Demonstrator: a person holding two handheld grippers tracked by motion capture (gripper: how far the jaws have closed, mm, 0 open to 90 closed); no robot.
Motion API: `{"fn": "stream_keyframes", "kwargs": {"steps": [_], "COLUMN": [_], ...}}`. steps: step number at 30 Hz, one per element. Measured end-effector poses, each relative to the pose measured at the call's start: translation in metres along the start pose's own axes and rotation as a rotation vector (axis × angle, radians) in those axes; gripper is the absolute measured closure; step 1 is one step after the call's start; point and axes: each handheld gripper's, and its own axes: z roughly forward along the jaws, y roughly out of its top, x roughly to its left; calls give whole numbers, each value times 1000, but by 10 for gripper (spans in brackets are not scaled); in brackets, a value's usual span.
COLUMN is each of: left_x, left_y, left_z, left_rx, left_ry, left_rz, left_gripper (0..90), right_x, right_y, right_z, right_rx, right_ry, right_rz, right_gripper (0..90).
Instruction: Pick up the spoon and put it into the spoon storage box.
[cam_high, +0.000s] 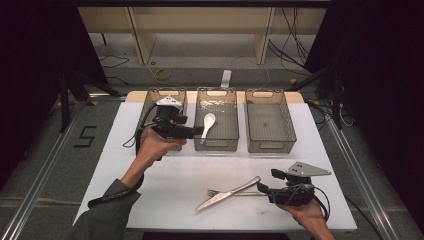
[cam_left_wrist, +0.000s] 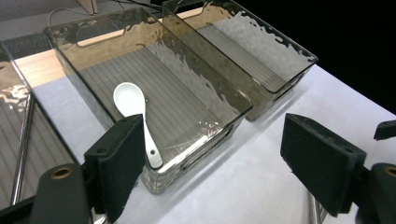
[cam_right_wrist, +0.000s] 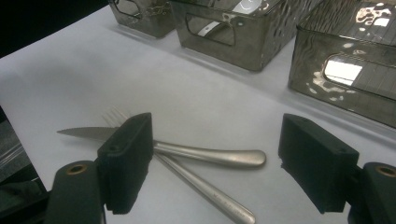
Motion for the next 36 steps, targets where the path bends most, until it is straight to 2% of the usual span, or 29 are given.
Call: {"fn": "stream_keyframes", "kwargs": {"steps": [7, 13, 19, 21, 25, 30, 36], "left_x": [8, 4, 11, 15, 22, 20, 13], "left_y": [-19, -29, -43, -52, -79, -96, -103], "left_z": [-9, -15, -18, -22, -32, -39, -43], "left_rx": [6, -2, 10, 8, -11, -18, -48], "left_ry": [9, -6, 3, 10, 24, 8, -4], "left_rz": [-29, -17, -29, -35, -86, -110, -96], "left_gripper": [205, 199, 198, 197, 197, 197, 187], "right_x": [-2, -3, -6, -7, -8, -8, -9], "right_y": [1, 3, 5, 5, 6, 9, 11], "right_z": [0, 3, 5, 5, 6, 11, 16], "right_rx": [-2, 7, 8, 8, 11, 25, 35], "right_ry": [-3, -1, -4, -7, -10, -9, -6], "right_rz": [3, 5, 5, 6, 7, 4, -5], "right_gripper": [275, 275, 275, 275, 275, 275, 275]}}
